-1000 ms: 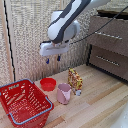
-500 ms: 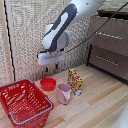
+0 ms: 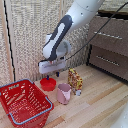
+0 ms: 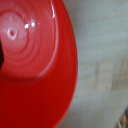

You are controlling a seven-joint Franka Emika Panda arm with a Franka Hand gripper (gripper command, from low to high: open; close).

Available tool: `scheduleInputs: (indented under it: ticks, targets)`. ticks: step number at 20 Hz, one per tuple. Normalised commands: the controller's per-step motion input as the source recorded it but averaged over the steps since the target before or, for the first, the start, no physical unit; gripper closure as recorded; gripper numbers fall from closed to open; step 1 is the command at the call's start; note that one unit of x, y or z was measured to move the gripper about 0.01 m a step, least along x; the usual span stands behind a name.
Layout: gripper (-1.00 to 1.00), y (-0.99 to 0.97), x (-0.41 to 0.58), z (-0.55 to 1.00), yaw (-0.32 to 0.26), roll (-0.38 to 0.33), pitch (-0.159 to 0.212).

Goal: Move your gripper in the direction of the red bowl and clutch it softly. Cautiously raise the red bowl up from the surface. Hover the red bowl above the basket and gently bring it down inside. Let go of the gripper's grasp when the red bowl is within the basket.

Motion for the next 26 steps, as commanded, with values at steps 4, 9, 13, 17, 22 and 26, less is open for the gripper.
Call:
scheduleInputs:
  ticks: [4, 9, 13, 17, 22, 26]
  targets:
    - [1.0, 0.05, 0.159, -0.22, 0.007, -0.054, 0.017]
    - [1.0, 0.01, 0.0, -0.07, 0.0, -0.019, 0.028]
    - [1.0, 0.0, 0.0, 0.0, -0.032, -0.004, -0.008]
    - [1.0, 0.0, 0.0, 0.01, -0.155, -0.001, -0.069]
    - [1.0, 0.02, -0.001, 0.05, -0.171, 0.0, -0.034]
    - [1.0, 0.1, 0.002, 0.21, -0.044, 0.016, 0.013]
